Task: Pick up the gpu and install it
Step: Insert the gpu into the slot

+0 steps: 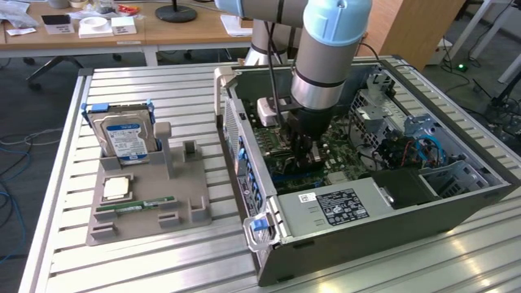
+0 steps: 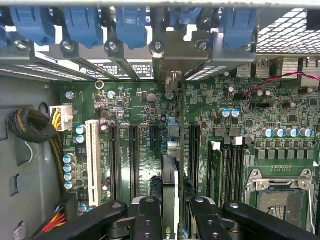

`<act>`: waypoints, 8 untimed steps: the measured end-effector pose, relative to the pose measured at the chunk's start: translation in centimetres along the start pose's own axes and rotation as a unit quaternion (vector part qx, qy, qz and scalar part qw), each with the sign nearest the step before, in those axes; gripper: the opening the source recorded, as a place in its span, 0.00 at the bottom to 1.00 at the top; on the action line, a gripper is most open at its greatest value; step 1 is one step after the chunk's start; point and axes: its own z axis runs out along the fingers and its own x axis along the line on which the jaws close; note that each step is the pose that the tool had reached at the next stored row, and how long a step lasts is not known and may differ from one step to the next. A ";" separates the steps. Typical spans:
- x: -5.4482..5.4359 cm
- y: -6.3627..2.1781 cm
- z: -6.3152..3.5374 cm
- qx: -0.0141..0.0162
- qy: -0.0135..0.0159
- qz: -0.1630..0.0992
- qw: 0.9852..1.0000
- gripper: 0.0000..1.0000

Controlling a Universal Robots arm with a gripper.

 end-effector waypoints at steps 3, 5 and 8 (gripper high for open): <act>0.0 0.02 0.03 0.000 0.000 0.000 1.000 0.26; 0.0 0.04 0.07 0.000 0.000 0.000 1.000 0.26; 0.0 0.07 0.14 0.000 0.000 0.000 1.000 0.26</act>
